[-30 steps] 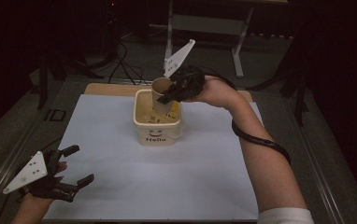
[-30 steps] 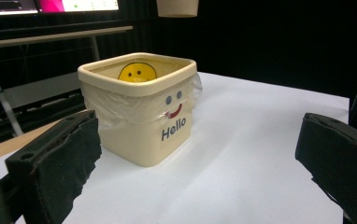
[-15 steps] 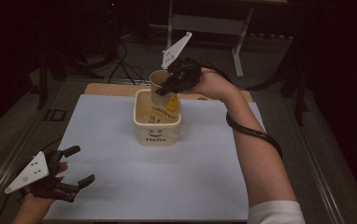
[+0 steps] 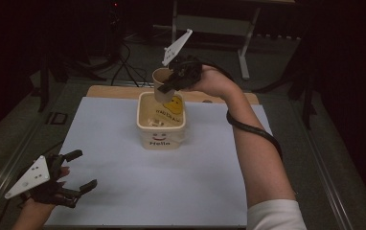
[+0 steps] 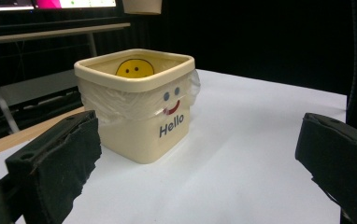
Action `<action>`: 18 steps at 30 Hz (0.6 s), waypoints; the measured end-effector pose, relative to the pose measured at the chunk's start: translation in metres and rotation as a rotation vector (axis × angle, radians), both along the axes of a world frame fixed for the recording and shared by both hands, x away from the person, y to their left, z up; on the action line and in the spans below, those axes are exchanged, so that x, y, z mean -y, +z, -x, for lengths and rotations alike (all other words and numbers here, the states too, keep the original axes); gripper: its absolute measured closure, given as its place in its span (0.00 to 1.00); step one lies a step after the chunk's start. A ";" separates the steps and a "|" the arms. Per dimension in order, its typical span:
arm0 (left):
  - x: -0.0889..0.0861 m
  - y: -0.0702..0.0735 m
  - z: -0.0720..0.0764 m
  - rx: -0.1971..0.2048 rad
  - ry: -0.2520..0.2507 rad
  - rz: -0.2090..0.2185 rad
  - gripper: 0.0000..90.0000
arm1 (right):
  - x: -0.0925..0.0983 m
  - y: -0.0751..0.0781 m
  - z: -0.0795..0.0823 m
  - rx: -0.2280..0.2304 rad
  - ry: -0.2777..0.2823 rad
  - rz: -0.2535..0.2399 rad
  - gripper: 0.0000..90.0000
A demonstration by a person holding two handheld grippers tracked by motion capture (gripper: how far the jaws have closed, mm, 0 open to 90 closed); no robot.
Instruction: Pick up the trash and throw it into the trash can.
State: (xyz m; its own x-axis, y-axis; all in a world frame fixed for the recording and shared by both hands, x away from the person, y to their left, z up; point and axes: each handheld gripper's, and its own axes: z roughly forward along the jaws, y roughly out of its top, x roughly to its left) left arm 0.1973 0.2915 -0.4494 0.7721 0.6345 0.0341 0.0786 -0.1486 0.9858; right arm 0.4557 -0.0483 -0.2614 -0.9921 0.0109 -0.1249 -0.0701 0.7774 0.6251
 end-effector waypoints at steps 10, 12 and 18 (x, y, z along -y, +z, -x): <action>0.000 0.000 0.000 0.001 -0.003 0.001 0.01 | -0.006 0.000 -0.004 -0.029 -0.078 0.023 0.59; 0.000 0.000 0.000 0.001 -0.003 0.000 0.01 | -0.004 0.002 -0.003 -0.028 -0.084 0.016 0.58; 0.001 0.000 0.000 -0.001 -0.003 -0.002 0.01 | -0.001 0.008 0.002 -0.035 -0.098 0.008 0.53</action>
State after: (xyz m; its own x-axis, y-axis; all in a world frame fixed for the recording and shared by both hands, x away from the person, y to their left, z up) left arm 0.1977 0.2903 -0.4494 0.7743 0.6319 0.0348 0.0786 -0.1507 0.9854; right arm 0.4541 -0.0477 -0.2532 -0.9901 0.1071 -0.0906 0.0281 0.7845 0.6195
